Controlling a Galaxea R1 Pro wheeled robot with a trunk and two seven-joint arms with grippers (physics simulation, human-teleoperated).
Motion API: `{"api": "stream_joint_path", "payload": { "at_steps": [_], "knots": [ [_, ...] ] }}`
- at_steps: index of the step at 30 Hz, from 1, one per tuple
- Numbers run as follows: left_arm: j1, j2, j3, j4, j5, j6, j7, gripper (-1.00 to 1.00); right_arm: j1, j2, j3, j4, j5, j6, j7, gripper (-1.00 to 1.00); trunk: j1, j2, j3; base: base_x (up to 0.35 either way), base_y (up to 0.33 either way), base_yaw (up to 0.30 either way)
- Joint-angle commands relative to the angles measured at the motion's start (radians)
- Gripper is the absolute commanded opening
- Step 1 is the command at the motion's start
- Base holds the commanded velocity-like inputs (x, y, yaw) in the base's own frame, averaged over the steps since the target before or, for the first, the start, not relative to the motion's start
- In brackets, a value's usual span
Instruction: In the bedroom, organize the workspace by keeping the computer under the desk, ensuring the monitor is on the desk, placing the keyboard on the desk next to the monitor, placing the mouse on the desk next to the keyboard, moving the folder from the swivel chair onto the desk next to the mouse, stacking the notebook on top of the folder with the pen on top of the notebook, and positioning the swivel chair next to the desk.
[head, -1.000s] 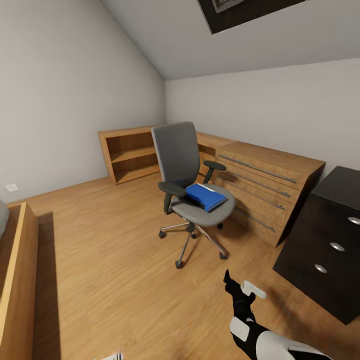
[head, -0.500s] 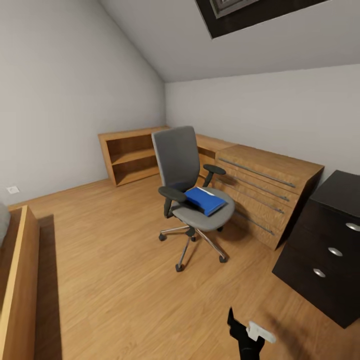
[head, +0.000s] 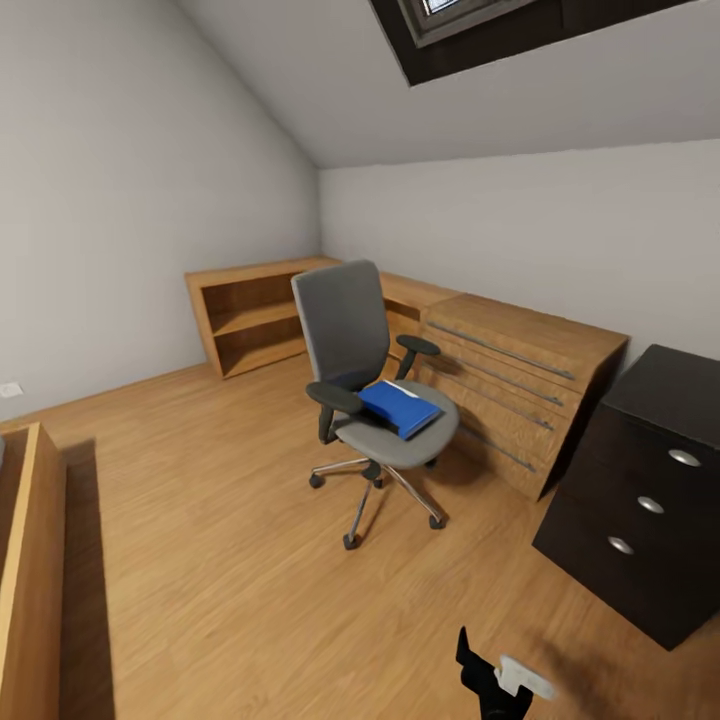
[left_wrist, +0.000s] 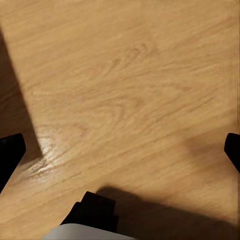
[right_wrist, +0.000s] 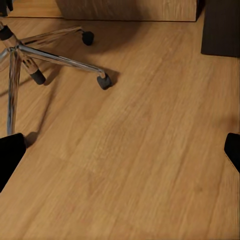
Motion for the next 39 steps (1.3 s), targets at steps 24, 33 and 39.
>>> {"api": "stream_joint_path", "payload": {
  "at_steps": [24, 33, 39],
  "knots": [
    [0.001, -0.001, 0.0, 0.013, 0.003, -0.005, 0.002, 1.0, -0.001, 0.003, -0.007, 0.002, 0.001, -0.002, 0.009, 1.0, -0.092, 0.168, 0.075, -0.143, 0.035, -0.054],
    [0.001, -0.001, 0.0, 0.013, 0.004, -0.007, 0.002, 1.0, -0.001, 0.003, -0.007, 0.002, 0.009, -0.002, 0.009, 1.0, -0.127, 0.231, 0.107, -0.318, 0.133, -0.223],
    [0.001, 0.0, 0.001, 0.013, 0.005, -0.007, 0.002, 1.0, -0.001, 0.003, -0.007, 0.001, 0.016, -0.002, 0.009, 1.0, -0.15, 0.273, 0.128, -0.315, 0.151, -0.249]
  ]
}}
